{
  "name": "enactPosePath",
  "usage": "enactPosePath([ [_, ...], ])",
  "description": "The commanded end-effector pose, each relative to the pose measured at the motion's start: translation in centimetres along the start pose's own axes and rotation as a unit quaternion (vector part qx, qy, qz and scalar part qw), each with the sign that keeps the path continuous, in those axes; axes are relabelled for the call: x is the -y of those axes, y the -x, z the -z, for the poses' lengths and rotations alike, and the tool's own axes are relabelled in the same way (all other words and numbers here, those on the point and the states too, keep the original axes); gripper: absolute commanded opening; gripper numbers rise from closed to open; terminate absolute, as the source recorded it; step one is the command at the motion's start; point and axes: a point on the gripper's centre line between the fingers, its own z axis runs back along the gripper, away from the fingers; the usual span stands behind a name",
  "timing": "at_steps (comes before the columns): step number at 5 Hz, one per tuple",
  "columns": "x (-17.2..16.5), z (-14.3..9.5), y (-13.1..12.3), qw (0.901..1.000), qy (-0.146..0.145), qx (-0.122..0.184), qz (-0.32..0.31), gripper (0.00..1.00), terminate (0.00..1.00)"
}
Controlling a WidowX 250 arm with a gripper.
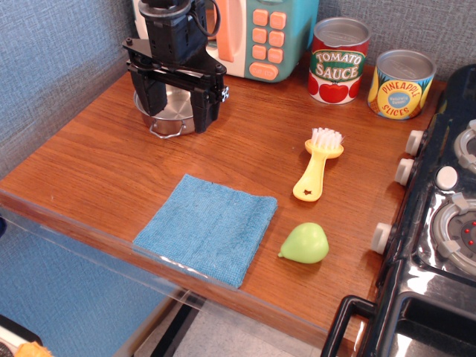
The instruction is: Move the blue cloth behind the pot
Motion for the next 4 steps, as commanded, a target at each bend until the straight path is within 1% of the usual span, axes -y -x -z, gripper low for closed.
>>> enactPosePath([
  [1, 0.0, 0.0, 0.0, 1.0, 0.0, 0.0, 0.0, 1.0, 0.0],
  [2, 1.0, 1.1, 2.4, 0.9999, -0.006, -0.005, 0.009, 1.0, 0.0],
  [3, 2.0, 2.8, 4.6, 0.9996, -0.01, -0.018, 0.022, 1.0, 0.0],
  [4, 3.4, 4.5, 6.1, 0.9986, -0.025, -0.029, 0.035, 1.0, 0.0],
])
